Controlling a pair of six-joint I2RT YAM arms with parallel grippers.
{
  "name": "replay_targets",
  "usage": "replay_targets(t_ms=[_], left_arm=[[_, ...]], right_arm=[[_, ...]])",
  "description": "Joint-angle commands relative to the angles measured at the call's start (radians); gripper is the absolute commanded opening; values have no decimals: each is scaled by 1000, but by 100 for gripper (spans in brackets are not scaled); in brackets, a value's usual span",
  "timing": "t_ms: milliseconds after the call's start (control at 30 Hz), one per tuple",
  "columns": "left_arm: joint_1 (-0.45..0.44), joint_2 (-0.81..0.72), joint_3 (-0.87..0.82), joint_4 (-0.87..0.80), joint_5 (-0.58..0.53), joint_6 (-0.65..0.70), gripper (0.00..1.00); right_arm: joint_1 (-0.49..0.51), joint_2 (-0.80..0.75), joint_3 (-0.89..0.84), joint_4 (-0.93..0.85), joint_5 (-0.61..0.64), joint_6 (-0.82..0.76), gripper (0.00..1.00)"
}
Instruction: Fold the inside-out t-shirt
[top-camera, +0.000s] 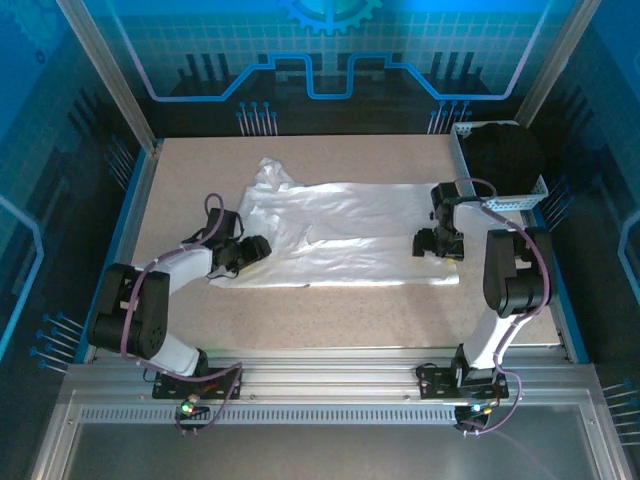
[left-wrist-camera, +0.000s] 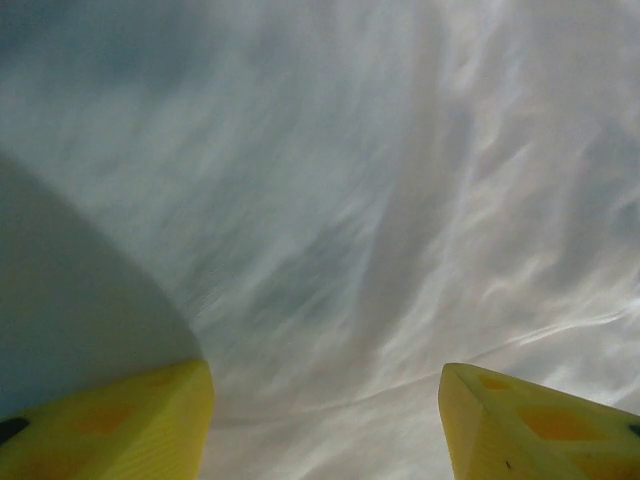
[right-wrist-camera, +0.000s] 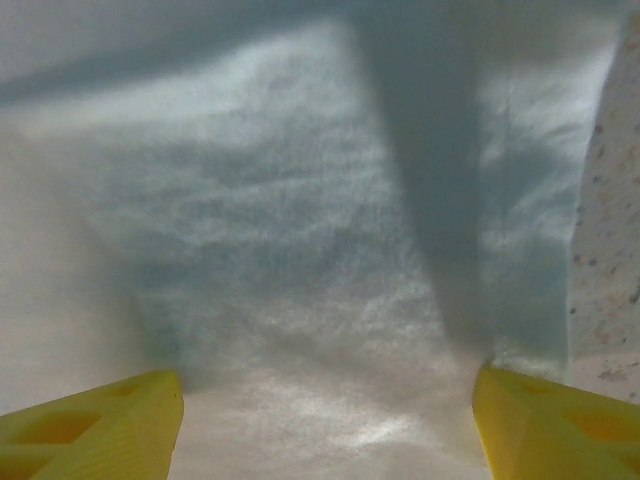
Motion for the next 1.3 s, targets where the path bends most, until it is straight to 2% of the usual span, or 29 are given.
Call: replay_targets(t_ms=[0, 100, 167, 367, 433, 500, 567, 633, 700, 767, 933, 1067, 1267], left_arm=[[8, -29, -70, -27, 22, -34, 62], [8, -83, -160, -49, 19, -59, 62], [8, -170, -206, -70, 11, -88, 62], [10, -416, -180, -257, -122, -104, 63], [10, -460, -167, -262, -147, -108, 63], [10, -472, -153, -198, -152, -121, 64], [9, -436, -123, -97, -128, -139, 64], [8, -330, -58, -14, -82, -150, 64], [4, -194, 17, 29, -34, -153, 63], [5, -79, 73, 71, 5, -159, 63], [15, 132, 190, 93, 23, -138, 62], [66, 156, 145, 89, 10, -140, 62], [105, 19, -71, 65, 8, -147, 62]], right_arm=[[6, 22, -17, -76, 11, -1, 77], [15, 6, -60, -104, 12, 13, 76], [29, -34, -106, -104, -22, 38, 76], [49, -173, -226, -65, -139, 99, 75], [57, -214, -224, -43, -139, 91, 75], [62, -248, -193, -6, -112, 79, 75], [62, -255, -156, 52, -116, 77, 75], [59, -227, -124, 120, -173, 108, 76], [51, -187, -107, 165, -237, 142, 76], [44, -153, -93, 183, -235, 165, 76], [18, -69, -83, 212, -275, 196, 74], [20, -25, -74, 176, -306, 164, 73], [53, -48, -139, 111, -325, 139, 71]])
